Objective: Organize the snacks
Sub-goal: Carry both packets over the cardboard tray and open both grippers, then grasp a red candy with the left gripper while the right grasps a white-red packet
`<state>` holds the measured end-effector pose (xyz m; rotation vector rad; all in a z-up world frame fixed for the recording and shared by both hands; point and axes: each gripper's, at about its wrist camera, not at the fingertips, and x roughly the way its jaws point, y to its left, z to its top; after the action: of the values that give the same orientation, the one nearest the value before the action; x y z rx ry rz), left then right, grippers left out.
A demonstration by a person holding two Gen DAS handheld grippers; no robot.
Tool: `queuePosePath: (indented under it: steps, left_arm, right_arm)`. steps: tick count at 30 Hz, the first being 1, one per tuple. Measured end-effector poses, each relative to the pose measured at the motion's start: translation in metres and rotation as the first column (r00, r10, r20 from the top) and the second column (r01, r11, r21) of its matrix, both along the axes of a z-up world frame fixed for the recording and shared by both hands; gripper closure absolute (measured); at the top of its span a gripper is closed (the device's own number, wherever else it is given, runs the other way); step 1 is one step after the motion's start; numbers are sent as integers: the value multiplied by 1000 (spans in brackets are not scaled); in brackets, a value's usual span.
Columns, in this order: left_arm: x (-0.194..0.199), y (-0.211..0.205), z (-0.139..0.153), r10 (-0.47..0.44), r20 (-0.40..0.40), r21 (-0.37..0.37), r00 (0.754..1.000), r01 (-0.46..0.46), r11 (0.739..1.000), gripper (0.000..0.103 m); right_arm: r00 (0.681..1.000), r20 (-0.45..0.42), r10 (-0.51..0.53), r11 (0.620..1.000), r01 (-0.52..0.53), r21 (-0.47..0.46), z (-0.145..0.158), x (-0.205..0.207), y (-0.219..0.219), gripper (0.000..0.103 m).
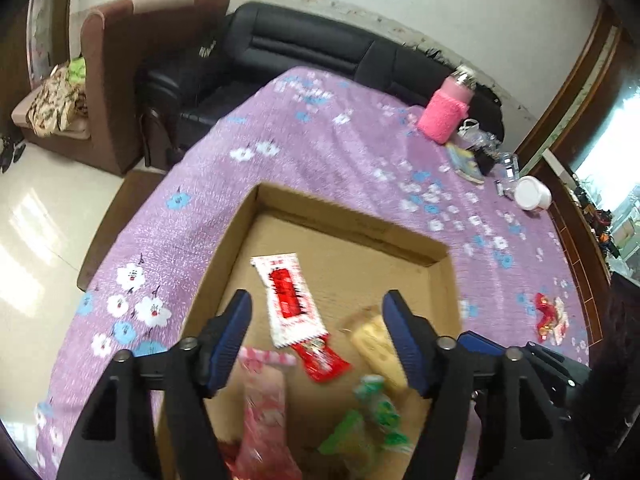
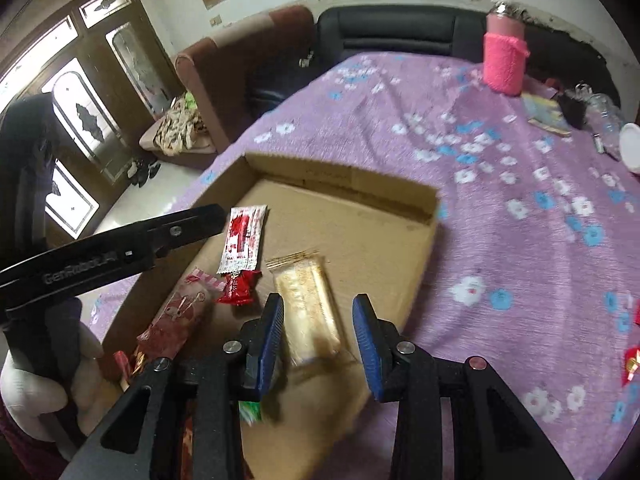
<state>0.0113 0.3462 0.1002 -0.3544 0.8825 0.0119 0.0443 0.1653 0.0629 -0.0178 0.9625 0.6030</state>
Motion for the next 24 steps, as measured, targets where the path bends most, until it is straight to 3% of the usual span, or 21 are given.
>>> queuePosePath:
  steps: [5, 8, 12, 18, 21, 24]
  left_arm:
    - [-31, -29, 35, 12, 65, 29, 998, -14, 999, 20]
    - [-52, -48, 51, -21, 110, -17, 994, 23, 1000, 19]
    - [-76, -81, 59, -71, 137, -49, 988, 78, 996, 19]
    - [-101, -125, 57, -131, 142, -87, 981, 144, 986, 19]
    - [-109, -147, 53, -153, 151, -72, 977, 166, 984, 19]
    - [-112, -165, 43, -186, 144, -69, 972, 197, 978, 19]
  right_arm:
    - [999, 12, -50, 997, 49, 53, 12, -19, -39, 64]
    - [994, 57, -88, 996, 87, 26, 14, -33, -62, 63]
    - [986, 99, -133, 991, 134, -8, 12, -49, -97, 63]
    - [969, 88, -231, 973, 232, 2, 6, -58, -169, 63]
    - [944, 71, -322, 947, 322, 15, 4, -57, -223, 63]
    - [893, 30, -449, 893, 447, 61, 1, -47, -286, 63]
